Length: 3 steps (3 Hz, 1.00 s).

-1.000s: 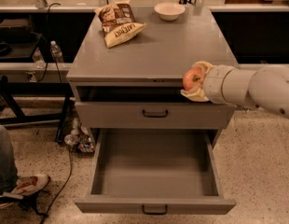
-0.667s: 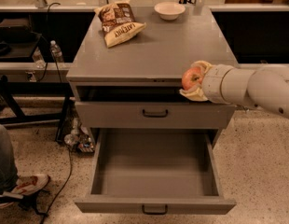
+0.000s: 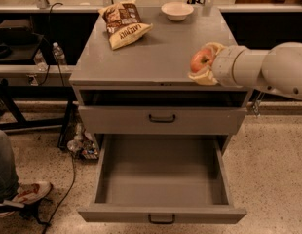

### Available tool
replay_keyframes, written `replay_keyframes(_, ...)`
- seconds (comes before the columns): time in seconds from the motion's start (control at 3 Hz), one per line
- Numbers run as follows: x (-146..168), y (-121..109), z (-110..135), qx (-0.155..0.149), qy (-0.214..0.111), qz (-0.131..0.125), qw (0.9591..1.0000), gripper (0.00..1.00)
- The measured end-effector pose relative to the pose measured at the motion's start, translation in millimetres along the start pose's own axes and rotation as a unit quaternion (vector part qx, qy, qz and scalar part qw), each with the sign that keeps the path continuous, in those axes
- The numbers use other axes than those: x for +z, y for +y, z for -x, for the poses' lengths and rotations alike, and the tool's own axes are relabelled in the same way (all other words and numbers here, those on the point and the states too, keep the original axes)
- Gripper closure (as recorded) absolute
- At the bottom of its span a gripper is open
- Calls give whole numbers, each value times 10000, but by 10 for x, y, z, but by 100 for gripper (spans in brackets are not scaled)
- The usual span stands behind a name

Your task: Pick apple from middle drawer and place on counter

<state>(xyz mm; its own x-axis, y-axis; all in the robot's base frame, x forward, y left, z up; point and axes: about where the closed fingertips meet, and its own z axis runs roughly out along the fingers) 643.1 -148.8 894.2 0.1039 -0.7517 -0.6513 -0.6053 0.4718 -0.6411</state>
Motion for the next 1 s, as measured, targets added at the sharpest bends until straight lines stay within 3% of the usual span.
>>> replay_keyframes(0.33, 293, -331, 102, 240, 122, 246, 9993, 100)
replay_keyframes(1.0, 910, -436, 174, 723, 310, 1095, 9909, 100)
